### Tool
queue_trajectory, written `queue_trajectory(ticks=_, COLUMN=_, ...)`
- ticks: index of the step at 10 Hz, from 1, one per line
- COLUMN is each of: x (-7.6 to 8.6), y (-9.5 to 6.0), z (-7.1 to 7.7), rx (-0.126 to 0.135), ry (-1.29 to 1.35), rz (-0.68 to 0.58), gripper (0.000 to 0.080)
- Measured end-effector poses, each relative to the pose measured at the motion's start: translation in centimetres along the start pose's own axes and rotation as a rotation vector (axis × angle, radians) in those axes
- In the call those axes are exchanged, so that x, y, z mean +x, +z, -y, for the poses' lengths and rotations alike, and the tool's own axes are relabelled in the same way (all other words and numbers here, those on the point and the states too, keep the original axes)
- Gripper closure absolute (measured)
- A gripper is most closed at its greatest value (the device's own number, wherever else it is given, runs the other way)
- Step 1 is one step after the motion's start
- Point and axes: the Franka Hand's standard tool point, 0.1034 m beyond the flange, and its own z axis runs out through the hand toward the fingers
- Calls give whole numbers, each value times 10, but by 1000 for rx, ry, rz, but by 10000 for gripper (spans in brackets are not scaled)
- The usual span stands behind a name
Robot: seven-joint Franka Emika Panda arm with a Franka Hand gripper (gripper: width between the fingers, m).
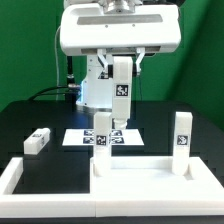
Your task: Assemble desk
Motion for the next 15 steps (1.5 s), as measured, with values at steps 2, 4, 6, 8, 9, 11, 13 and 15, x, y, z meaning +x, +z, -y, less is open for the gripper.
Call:
queue_trajectory(ticks=2, x=-3, y=2, z=1, rx=4, ry=-190, rz=19, gripper=509)
queue_trajectory(ticks=4, x=9, y=4, z=25, rx=24, ry=-340, rz=22, gripper=509)
queue_trajectory(ticks=6, x=14, y=3, z=40, rx=34, ry=-354, rz=-7, gripper=509)
queue_trajectory(ticks=8, x=14, y=3, z=33, rx=31, ry=-301, rz=-7, gripper=509)
queue_trajectory(ticks=9, x=13, y=3, z=34, rx=32, ry=-302, rz=-6, gripper=509)
queue_trajectory(ticks=11, x=13, y=4, z=33, rx=32, ry=-301, rz=-5, gripper=509)
queue_trajectory(ticks=13, x=20, y=5, z=25, rx=58, ry=-285, rz=-9, gripper=509)
queue_trajectory(ticks=15, x=25, y=17, z=50, rx=111, ry=-277, rz=-18, gripper=509)
